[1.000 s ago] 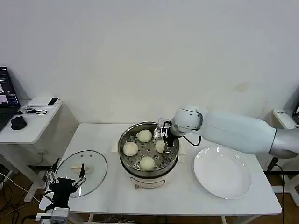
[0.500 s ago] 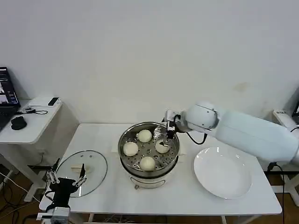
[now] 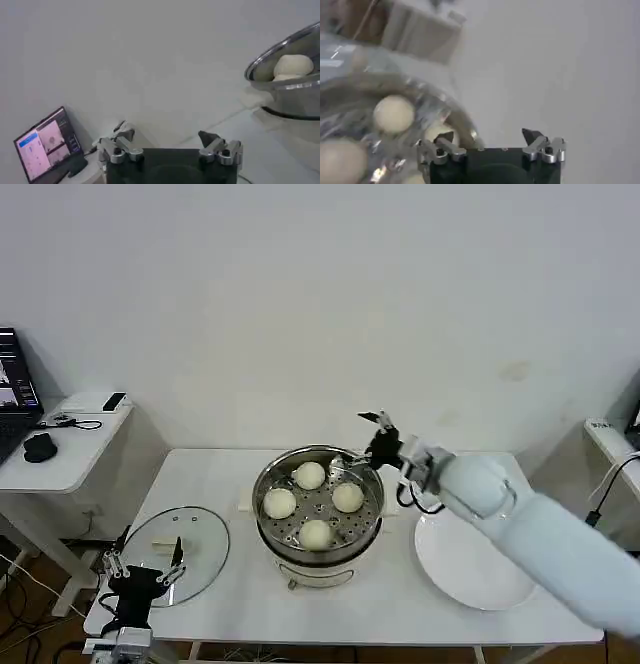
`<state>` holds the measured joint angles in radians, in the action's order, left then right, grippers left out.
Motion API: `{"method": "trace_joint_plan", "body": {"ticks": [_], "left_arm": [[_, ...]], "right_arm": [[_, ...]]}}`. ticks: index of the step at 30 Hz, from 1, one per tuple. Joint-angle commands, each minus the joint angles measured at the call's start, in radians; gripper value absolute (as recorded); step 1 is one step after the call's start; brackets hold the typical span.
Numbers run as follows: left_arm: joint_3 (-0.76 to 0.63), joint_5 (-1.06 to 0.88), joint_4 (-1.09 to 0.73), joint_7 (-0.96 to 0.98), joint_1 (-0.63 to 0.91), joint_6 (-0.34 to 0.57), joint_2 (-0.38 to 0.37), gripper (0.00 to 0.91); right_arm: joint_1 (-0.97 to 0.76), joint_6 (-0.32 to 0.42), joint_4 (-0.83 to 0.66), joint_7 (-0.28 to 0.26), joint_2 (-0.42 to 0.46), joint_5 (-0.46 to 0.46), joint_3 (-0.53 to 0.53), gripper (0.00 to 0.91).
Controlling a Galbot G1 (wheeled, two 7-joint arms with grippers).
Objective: Take steamed baozi put them in steamer then cover it.
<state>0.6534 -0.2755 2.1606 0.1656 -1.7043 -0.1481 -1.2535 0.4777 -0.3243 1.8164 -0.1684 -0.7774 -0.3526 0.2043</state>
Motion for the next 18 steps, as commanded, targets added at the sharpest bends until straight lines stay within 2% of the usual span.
{"method": "trace_joint_plan", "body": {"ticks": [1,4,7,14,18], "left_arm": [[0.022,-0.201,-0.070,-0.001,-0.008,0.052,0.024,0.907],[0.061,-0.405,-0.117,0.005,-0.020,0.103,0.025,0.907],[0.104,-0.591,-0.169,0.024,-0.030,0.142,0.030,0.907],[0.133,-0.851,-0.299,0.129,-0.047,0.234,0.067,0.907],[0.106,-0.941,-0.365,0.177,-0.018,0.249,0.077,0.907]], "right_arm": [[0.788,0.322,0.077,0.024,-0.302,0.246,-0.875,0.907],[0.876,0.346,0.117,0.006,-0.434,0.236,-1.019,0.907],[0.947,0.356,0.160,0.003,-0.503,0.211,-1.076,0.907],[1.039,0.356,0.217,0.021,-0.542,0.202,-1.125,0.907],[1.049,0.352,0.234,0.027,-0.544,0.199,-1.138,0.907]]}}
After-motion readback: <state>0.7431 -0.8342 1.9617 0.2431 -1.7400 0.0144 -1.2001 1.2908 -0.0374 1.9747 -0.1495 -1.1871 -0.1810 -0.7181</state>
